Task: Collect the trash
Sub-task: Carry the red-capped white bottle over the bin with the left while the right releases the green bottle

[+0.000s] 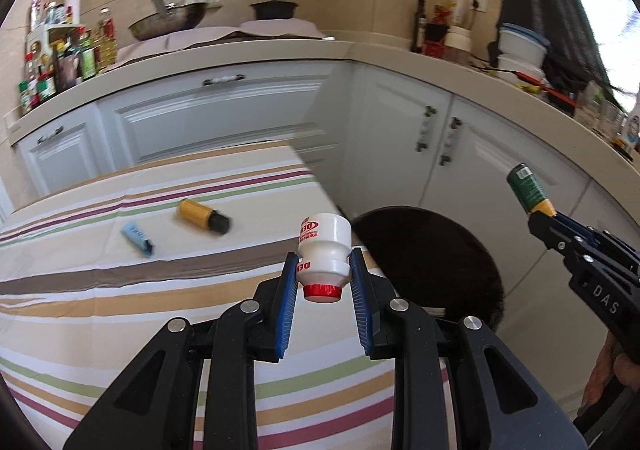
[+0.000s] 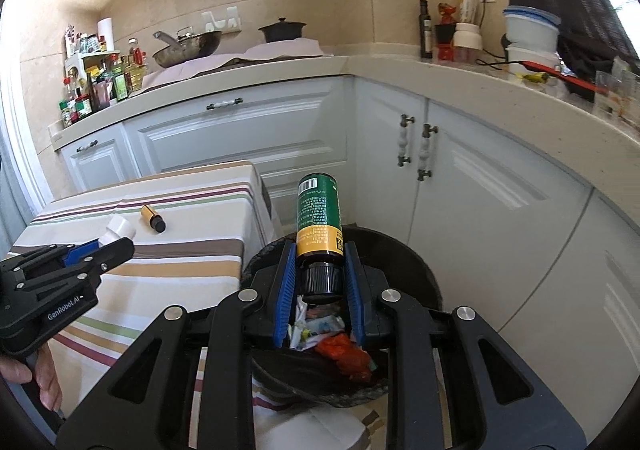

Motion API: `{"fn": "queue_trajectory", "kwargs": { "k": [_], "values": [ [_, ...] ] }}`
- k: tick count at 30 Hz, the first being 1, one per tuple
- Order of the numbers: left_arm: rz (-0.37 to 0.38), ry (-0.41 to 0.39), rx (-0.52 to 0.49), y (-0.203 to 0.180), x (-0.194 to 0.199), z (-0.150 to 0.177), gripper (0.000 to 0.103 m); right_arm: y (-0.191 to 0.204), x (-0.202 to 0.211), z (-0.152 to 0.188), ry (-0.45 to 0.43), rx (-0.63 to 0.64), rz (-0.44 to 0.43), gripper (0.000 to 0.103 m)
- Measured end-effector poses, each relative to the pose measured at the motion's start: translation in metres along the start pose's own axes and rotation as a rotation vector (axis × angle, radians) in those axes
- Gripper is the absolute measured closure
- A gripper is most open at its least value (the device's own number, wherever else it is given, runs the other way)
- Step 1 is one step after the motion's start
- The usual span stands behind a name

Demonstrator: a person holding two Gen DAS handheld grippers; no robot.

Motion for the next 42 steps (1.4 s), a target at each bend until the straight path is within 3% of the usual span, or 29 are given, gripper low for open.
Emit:
{"fn": "queue_trajectory", "kwargs": {
  "k": [12, 30, 31, 35, 42],
  "values": [
    [0.051, 0.007, -0.058, -0.04, -0.019, -0.004, 0.076, -0.02, -0.001, 0.003, -0.006, -0.03, 0.03, 0.08],
    [0.056, 0.08, -0.107, -0.069, -0.087, -0.015, 0.076, -0.041, -0.059, -0.002, 0.008, -0.068, 0.053, 0.08],
    [0.057, 0.098, -0.109, -0.071, -0.095, -0.015, 0.075, -0.043, -0.064, -0.001, 0.01, -0.071, 0.048, 0.08],
    [0.042, 0.102, -0.099, -0.07, -0.102, -0.013, 0.05, -0.053, -0.08, 0.0, 0.032, -0.108, 0.047, 0.07],
    [0.026, 0.076, -0.073, -0.061, -0.092, -0.016, 0.05, -0.058, -0.071, -0.003, 0.016, -0.116, 0.073, 0.063]
  ]
}}
Point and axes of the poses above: each gripper's, at about its wrist camera, not at the fingertips, and x roughly against the way its jaws point, y to its left, z to its underside, the point moved 2 cm from there along -x, roughly the way its jaws point, and after that the axes turned 5 degrees about z, right-handed, at the moved point
